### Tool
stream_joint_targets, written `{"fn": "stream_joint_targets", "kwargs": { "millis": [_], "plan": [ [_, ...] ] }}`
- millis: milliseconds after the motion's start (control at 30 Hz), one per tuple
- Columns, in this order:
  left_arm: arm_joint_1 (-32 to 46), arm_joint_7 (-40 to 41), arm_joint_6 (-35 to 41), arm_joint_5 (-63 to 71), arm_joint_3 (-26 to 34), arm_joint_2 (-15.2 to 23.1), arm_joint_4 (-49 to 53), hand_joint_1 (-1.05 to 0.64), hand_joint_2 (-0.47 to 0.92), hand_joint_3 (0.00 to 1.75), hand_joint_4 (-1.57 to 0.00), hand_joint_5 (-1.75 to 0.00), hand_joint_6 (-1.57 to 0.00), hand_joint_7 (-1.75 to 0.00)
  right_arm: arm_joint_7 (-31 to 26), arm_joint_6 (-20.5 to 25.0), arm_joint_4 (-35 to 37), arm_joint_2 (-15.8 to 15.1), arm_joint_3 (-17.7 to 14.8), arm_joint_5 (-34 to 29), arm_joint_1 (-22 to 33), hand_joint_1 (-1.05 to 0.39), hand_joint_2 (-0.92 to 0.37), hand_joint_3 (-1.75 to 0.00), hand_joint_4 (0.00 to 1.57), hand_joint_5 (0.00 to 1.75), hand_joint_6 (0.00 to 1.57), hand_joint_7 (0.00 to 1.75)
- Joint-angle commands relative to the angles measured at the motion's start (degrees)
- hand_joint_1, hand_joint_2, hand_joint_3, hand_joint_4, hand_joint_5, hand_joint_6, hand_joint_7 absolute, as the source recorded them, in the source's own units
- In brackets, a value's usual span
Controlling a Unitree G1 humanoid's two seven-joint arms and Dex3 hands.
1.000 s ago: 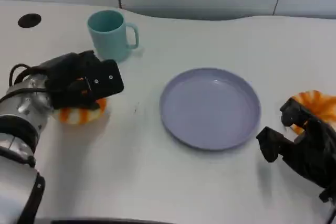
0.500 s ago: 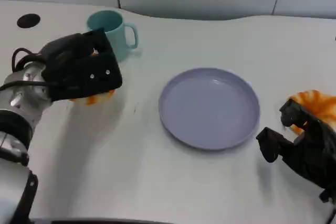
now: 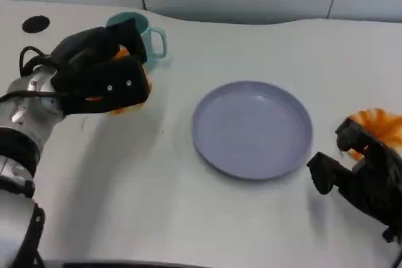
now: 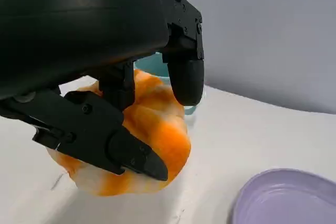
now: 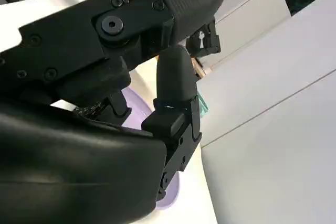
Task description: Grasp the bread from the table and place it into the plate.
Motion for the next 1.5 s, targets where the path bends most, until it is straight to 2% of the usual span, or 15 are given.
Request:
{"fn": "stream_joint_targets", "kwargs": {
  "millis": [33, 400, 467, 533, 567, 633, 867, 900, 967, 1000, 1067, 1100, 1233, 1433, 1500],
  "plan": [
    [-3.97, -0.57, -2.10, 0.06, -1.13, -3.27, -1.07, 0.05, 0.77, 0.00, -0.81, -1.75, -0.60, -1.75, -0.49, -0.65, -0.80, -0.37, -0.17, -0.22, 0.58, -0.42, -0.89, 0.00, 0.89, 1.75, 0.64, 1.75],
    [-7.87, 0.39, -4.33, 1.76, -4.71, -9.96, -2.81, 0.06, 0.74, 0.00, -0.81, -1.75, -0.60, -1.75, -1.63, 0.98, -2.40, 0.00, -0.16, 0.45, 0.99, -0.40, -0.87, 0.00, 0.89, 1.75, 0.64, 1.75],
    [-8.43, 0.84, -5.29, 2.60, -5.64, -11.22, -3.59, 0.03, 0.72, 0.00, -0.82, -1.75, -0.80, -1.36, -1.88, 1.40, -2.71, 0.16, -0.16, 0.62, 1.12, -0.40, -0.87, 0.00, 0.88, 1.75, 0.64, 1.75],
    [-8.67, 1.15, -5.77, 3.03, -6.19, -12.10, -3.87, 0.02, 0.71, 0.00, -0.83, -1.75, -0.88, -1.24, -1.90, 0.85, -2.56, 0.39, -0.18, 0.40, 1.08, -0.40, -0.86, 0.00, 0.88, 1.75, 0.64, 1.75],
    [-8.73, 1.09, -5.92, 2.94, -6.26, -12.55, -3.87, 0.05, 0.70, 0.01, -0.85, -1.75, -0.78, -1.50, -1.84, 0.43, -2.39, 0.48, -0.19, 0.24, 1.02, -0.41, -0.86, 0.00, 0.88, 1.75, 0.65, 1.75],
    [-8.64, 0.75, -6.11, 2.48, -6.28, -13.51, -3.79, 0.06, 0.69, 0.01, -0.86, -1.75, -0.71, -1.67, -2.28, 0.07, -2.57, 0.66, -0.11, -0.09, 1.00, -0.41, -0.86, 0.00, 0.89, 1.75, 0.66, 1.75],
    [-7.59, -3.48, -8.64, -1.62, -4.02, -15.31, -2.47, -0.05, 0.75, 0.03, -0.78, -1.75, -0.63, -1.72, -3.69, -0.50, -3.87, 0.85, 0.57, -0.88, 1.59, -0.42, -0.86, -0.01, 0.90, 1.75, 0.68, 1.75],
    [-7.54, -5.13, -8.89, -2.45, -3.64, -15.16, -2.41, -0.11, 0.75, 0.03, -0.73, -1.65, -0.62, -1.63, -3.71, -0.50, -3.70, 0.92, 0.53, -0.74, 1.50, -0.42, -0.86, -0.01, 0.90, 1.75, 0.68, 1.75],
    [-7.47, -7.00, -9.01, -2.82, -3.60, -14.51, -2.68, -0.39, 0.77, 0.01, -0.62, -0.99, -0.75, -0.86, -3.71, -0.48, -3.49, 0.96, 0.53, -0.62, 1.36, -0.43, -0.86, -0.01, 0.91, 1.75, 0.69, 1.75],
    [-7.45, -7.47, -9.00, -2.91, -3.63, -14.33, -2.81, -0.44, 0.78, 0.00, -0.63, -0.81, -0.82, -0.63, -3.71, -0.48, -3.45, 0.97, 0.54, -0.60, 1.33, -0.43, -0.86, -0.01, 0.91, 1.75, 0.69, 1.75],
    [-7.37, -7.77, -9.42, -2.75, -3.81, -13.69, -3.19, -0.48, 0.79, 0.00, -0.64, -0.67, -0.88, -0.42, -3.45, -0.44, -3.22, 0.90, 0.48, -0.48, 1.23, -0.43, -0.86, -0.01, 0.92, 1.75, 0.69, 1.75],
    [-7.27, -8.11, -9.95, -2.77, -3.81, -13.03, -3.39, -0.66, 0.84, 0.01, -0.50, -0.51, -0.75, -0.24, -3.21, -0.38, -3.01, 0.87, 0.39, -0.30, 1.12, -0.43, -0.86, -0.01, 0.92, 1.75, 0.69, 1.75],
    [-6.45, -8.79, -11.77, -4.17, -2.75, -11.69, -3.61, -0.91, 0.92, 0.05, -0.41, -0.35, -0.62, -0.04, -3.63, 0.07, -3.40, 0.87, 0.46, -0.32, 1.25, -0.42, -0.86, 0.00, 0.91, 1.75, 0.69, 1.75],
    [-5.18, -9.42, -12.71, -5.49, -1.39, -10.09, -4.09, -0.93, 0.92, 0.11, -0.40, -0.34, -0.58, -0.01, -3.82, 0.09, -3.43, 0.86, 0.48, -0.37, 1.17, -0.43, -0.85, 0.00, 0.91, 1.75, 0.69, 1.75],
    [-4.38, -10.18, -12.94, -6.11, -0.61, -8.70, -4.43, -0.96, 0.92, 0.22, -0.30, -0.29, -0.50, 0.00, -3.45, 0.17, -3.17, 0.64, 0.46, -0.30, 0.96, -0.43, -0.86, 0.00, 0.91, 1.75, 0.69, 1.75]
  ]
}}
